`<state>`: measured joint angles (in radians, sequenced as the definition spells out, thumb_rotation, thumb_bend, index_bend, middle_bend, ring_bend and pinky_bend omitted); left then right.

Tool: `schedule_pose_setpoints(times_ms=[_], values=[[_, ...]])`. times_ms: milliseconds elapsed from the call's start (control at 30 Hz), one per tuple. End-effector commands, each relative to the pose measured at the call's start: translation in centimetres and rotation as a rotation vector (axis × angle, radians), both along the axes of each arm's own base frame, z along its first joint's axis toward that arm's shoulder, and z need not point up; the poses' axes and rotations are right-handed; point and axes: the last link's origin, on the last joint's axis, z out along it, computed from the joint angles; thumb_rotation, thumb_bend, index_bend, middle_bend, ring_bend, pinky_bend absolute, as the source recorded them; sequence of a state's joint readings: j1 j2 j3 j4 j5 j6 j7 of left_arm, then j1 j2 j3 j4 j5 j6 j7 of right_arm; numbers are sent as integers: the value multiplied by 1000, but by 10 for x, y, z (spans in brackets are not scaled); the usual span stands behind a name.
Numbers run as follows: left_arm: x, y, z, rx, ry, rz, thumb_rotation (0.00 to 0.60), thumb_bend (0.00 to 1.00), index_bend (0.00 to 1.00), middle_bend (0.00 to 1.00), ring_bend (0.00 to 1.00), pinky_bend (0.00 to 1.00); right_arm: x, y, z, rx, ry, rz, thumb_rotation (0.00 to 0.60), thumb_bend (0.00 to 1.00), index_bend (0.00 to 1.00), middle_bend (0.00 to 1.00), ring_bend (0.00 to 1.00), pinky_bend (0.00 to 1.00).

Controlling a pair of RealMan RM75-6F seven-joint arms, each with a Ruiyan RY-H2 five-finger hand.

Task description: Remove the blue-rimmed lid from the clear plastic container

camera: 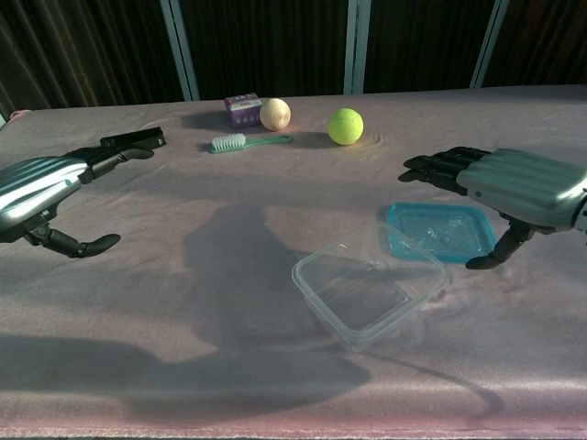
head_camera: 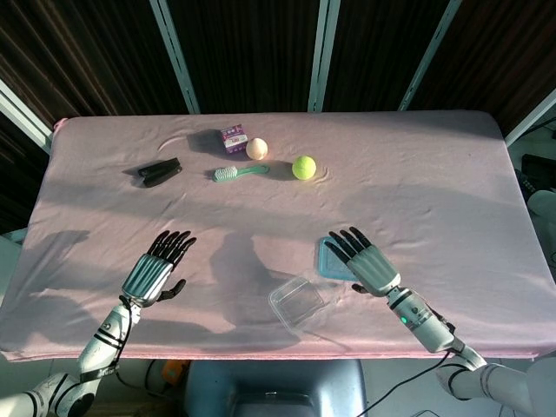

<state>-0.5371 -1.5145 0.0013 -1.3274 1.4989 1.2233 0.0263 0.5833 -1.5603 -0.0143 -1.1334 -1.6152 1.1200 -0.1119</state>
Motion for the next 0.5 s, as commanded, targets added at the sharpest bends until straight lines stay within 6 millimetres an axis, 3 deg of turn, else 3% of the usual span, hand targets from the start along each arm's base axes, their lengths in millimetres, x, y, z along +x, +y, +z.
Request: schedule_pose_setpoints(times_ms=[33,167,333,500], values=[[-7,-9,12,1,2,23,600,324,0,0,0,0,-8,22,17,56,15,-37,600,127,0,13,0,0],[-26,-36,44,-14,86,116,600,325,0,0,0,0,-19,48,54,25,-4,-114,600,117,0,0,0,0],[-59,-83,92,103,166,266,600,326,0,0,0,0,-45,99,116,-238,1,-236,600,117,0,0,0,0],[-83,-114,116,233,128,343,600,345,0,0,0,0,-72,147,152,-441,-14,-420,600,117,0,0,0,0]])
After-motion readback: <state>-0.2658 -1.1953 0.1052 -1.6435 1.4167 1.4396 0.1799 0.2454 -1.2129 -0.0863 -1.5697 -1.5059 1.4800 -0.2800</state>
